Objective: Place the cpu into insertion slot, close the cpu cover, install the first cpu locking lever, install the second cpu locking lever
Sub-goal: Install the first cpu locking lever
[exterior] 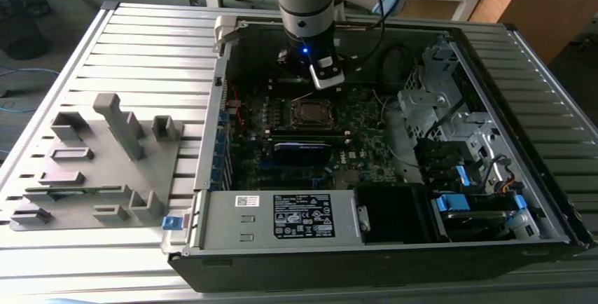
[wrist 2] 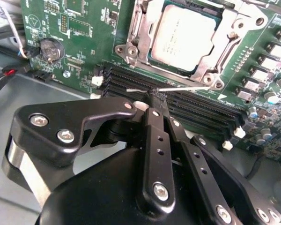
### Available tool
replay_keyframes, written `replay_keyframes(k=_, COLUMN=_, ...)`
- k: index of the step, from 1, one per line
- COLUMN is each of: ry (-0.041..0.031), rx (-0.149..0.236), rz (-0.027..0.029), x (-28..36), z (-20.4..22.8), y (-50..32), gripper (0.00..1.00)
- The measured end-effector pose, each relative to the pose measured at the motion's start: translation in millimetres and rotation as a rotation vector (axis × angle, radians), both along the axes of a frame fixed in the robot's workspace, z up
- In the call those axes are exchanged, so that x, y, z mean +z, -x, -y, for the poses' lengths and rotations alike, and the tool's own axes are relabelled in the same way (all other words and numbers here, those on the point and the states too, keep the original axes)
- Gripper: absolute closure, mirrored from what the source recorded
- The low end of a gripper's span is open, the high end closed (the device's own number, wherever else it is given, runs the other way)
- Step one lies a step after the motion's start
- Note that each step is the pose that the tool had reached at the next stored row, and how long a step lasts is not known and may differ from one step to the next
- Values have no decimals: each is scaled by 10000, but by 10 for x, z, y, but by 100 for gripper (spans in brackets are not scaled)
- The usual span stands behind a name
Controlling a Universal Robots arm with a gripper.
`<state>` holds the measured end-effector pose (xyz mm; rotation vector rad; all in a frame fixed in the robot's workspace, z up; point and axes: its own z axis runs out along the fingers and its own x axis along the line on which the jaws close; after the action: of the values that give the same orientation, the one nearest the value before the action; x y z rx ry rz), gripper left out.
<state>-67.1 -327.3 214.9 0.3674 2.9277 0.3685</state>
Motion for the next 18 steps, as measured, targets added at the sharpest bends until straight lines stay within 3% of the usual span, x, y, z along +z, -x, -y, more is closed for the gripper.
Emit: replay_keyframes(k=18, ry=13, rx=-136, rz=0, x=-114, z=-2, y=-35, gripper=89)
